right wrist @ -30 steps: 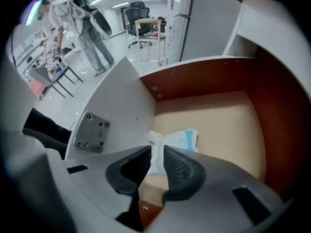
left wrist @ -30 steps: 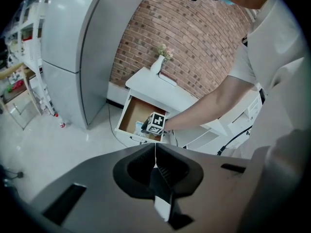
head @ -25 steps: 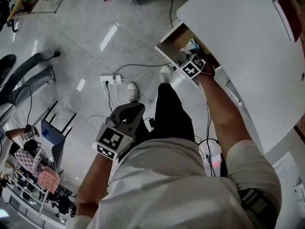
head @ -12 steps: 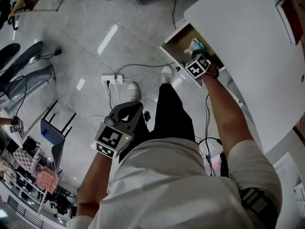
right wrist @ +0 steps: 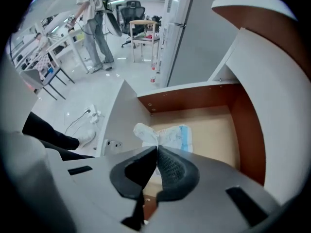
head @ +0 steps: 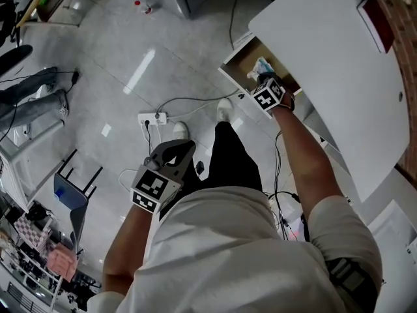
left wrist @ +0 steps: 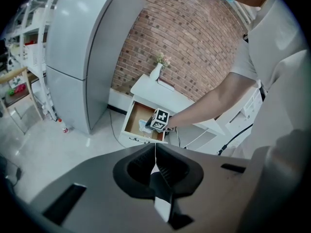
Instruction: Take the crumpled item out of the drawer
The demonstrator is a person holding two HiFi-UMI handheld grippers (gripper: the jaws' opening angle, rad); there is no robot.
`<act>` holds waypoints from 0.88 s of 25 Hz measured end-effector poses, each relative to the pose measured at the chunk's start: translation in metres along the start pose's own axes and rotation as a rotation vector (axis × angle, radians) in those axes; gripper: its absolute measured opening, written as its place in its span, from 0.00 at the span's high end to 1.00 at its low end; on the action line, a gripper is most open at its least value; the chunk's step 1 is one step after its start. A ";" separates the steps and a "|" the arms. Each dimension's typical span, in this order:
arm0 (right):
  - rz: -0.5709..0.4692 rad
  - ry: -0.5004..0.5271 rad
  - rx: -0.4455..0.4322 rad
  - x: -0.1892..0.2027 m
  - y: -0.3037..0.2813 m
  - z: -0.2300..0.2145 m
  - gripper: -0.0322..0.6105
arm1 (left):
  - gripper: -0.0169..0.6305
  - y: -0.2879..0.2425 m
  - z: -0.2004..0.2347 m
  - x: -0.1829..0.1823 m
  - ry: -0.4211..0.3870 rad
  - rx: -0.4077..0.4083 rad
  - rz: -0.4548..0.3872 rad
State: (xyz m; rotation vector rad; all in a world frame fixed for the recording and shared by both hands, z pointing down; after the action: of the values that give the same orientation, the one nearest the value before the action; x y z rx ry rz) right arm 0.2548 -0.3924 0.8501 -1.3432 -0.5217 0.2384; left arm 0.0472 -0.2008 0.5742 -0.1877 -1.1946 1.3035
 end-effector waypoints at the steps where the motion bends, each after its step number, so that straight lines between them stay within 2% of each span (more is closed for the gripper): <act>1: -0.004 -0.003 0.004 -0.003 0.008 0.005 0.90 | 0.94 0.007 0.000 0.001 -0.004 0.003 -0.009; 13: -0.087 -0.064 0.057 -0.043 0.129 0.074 0.90 | 0.94 0.110 0.006 0.018 -0.041 0.005 -0.141; 22: -0.150 -0.111 0.049 -0.058 0.229 0.163 0.90 | 0.94 0.191 -0.001 0.049 -0.079 -0.010 -0.194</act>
State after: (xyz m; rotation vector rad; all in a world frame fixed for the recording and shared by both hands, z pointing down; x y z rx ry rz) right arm 0.1554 -0.2273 0.6380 -1.2422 -0.7029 0.2018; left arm -0.0817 -0.0964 0.4681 -0.0262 -1.2538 1.1438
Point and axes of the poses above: the fingertips, and each gripper's own axes: y backward along the fingers, z to its left, x out of its underside, the point moved 2 cm from there along y, backward along the fingers, and after that the axes turned 1 degree about z, right-handed, at the moved point
